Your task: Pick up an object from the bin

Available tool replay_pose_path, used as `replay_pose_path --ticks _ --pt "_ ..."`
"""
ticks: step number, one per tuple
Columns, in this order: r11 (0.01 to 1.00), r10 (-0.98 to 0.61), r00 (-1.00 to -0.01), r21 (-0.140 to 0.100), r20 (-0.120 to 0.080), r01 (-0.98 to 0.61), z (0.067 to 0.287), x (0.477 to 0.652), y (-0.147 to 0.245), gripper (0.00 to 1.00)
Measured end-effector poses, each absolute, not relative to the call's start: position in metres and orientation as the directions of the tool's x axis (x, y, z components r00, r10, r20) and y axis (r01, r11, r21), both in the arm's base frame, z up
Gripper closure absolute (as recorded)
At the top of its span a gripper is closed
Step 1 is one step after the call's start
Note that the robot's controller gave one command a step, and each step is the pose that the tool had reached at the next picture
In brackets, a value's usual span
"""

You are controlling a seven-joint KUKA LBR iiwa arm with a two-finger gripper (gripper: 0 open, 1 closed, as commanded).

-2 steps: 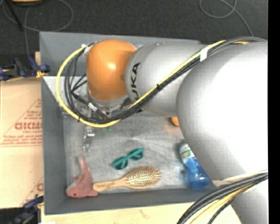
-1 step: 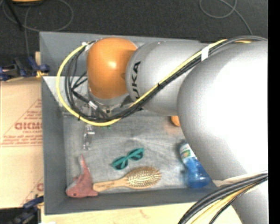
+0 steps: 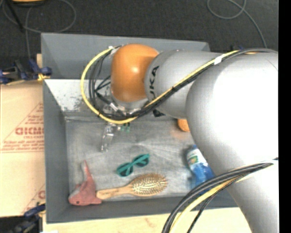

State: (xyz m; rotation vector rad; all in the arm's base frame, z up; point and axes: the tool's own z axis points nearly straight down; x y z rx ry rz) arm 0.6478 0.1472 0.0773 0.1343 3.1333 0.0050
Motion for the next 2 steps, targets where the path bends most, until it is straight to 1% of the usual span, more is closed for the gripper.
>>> replay_pose_path --ticks 1,2 --pt "0.968 -0.25 -0.968 -0.001 -0.002 -0.25 0.086 0.608 0.175 0.0" --pt "0.95 -0.313 -0.95 0.001 -0.003 -0.313 0.095 0.58 0.111 0.0"
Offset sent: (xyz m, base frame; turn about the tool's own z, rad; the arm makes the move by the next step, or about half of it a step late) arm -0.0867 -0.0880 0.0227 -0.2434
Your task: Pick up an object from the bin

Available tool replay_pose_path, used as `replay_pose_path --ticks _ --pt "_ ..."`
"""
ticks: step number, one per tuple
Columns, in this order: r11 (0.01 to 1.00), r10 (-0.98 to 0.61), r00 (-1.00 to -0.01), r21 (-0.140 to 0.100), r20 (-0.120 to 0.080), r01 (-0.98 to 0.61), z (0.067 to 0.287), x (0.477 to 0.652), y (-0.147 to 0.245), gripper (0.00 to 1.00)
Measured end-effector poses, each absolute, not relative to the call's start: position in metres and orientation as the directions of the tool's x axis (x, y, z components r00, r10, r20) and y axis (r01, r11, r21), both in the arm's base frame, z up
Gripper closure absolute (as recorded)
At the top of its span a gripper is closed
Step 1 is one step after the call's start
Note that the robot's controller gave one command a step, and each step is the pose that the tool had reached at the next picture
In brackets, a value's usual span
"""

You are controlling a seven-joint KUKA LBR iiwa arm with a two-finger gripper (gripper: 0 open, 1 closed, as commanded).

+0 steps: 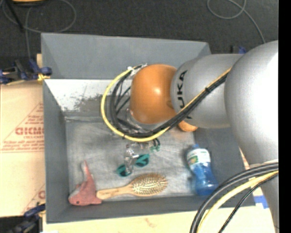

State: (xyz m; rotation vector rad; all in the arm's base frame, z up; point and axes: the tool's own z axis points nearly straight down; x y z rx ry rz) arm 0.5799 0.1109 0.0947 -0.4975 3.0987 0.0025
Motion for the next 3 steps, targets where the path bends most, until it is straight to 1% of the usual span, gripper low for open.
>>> replay_pose_path --ticks 1,2,3 --pt "0.957 -0.291 -0.957 -0.001 -0.002 -0.291 0.085 0.581 0.08 0.0" --pt "0.916 -0.402 -0.916 -0.003 -0.007 -0.402 0.074 0.571 0.094 1.0" --pt "0.916 -0.402 -0.916 -0.003 -0.007 -0.402 0.074 0.571 0.094 1.0"
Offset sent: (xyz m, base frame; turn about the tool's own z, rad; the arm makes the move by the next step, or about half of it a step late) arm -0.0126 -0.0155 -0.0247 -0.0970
